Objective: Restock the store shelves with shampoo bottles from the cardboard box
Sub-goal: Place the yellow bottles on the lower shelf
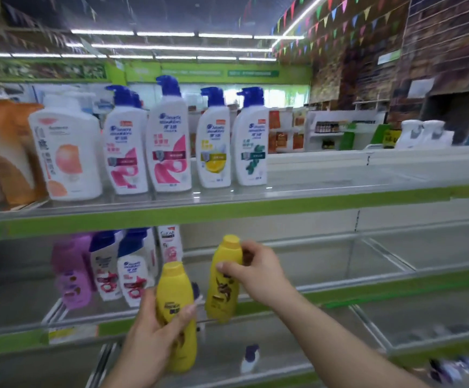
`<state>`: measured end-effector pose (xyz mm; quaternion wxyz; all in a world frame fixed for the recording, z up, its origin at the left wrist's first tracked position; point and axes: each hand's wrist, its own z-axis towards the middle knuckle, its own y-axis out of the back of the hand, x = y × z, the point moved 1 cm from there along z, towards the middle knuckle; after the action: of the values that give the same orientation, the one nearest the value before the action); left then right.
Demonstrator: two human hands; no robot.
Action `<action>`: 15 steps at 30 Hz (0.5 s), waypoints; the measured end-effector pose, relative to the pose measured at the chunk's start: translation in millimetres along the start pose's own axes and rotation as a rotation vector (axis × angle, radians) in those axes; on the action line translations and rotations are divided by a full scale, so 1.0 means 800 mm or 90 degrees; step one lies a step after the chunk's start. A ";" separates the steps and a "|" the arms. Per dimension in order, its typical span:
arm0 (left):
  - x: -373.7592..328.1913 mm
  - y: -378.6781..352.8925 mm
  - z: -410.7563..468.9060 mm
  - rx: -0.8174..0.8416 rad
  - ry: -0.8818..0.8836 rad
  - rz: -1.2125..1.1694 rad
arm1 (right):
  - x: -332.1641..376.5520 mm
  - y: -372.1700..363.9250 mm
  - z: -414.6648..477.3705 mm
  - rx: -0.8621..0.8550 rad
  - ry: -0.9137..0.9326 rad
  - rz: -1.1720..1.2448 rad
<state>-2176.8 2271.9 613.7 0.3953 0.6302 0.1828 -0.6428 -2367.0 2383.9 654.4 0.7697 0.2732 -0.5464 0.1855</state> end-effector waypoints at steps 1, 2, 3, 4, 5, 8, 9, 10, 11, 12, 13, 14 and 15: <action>-0.003 -0.004 0.002 -0.007 0.010 0.000 | -0.005 0.001 0.011 -0.003 -0.006 -0.014; -0.005 -0.007 0.005 -0.017 0.019 0.001 | -0.010 0.001 0.022 -0.006 -0.013 -0.030; -0.007 -0.010 0.008 -0.025 0.026 0.005 | -0.014 0.000 0.031 -0.010 -0.022 -0.043; -0.008 -0.010 0.012 -0.029 0.029 0.011 | -0.017 -0.001 0.040 -0.012 -0.031 -0.053; -0.009 -0.010 0.016 -0.030 0.028 0.014 | -0.019 -0.004 0.049 -0.012 -0.038 -0.066; -0.006 -0.008 0.031 -0.023 0.014 0.009 | -0.017 -0.013 0.074 -0.021 -0.042 -0.157; -0.006 -0.007 0.036 -0.017 0.010 0.011 | -0.015 -0.016 0.081 -0.023 -0.042 -0.174; -0.007 -0.006 0.041 -0.011 0.007 0.013 | -0.014 -0.021 0.088 -0.025 -0.044 -0.181; -0.006 -0.005 0.047 -0.008 0.004 0.015 | -0.015 -0.025 0.096 -0.028 -0.049 -0.188; -0.005 -0.005 0.052 -0.006 0.002 0.014 | -0.016 -0.030 0.104 -0.031 -0.058 -0.197; -0.003 -0.004 0.057 -0.003 -0.002 0.012 | -0.018 -0.034 0.112 -0.033 -0.069 -0.211; -0.001 -0.002 0.062 0.000 -0.007 0.009 | -0.020 -0.039 0.119 -0.034 -0.081 -0.228; 0.002 -0.001 0.066 0.004 -0.014 0.008 | -0.022 -0.044 0.127 -0.034 -0.090 -0.246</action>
<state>-2212.3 2233.7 619.3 0.3992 0.6255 0.1729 -0.6477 -2427.3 2293.1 655.5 0.7574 0.3650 -0.5414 0.0002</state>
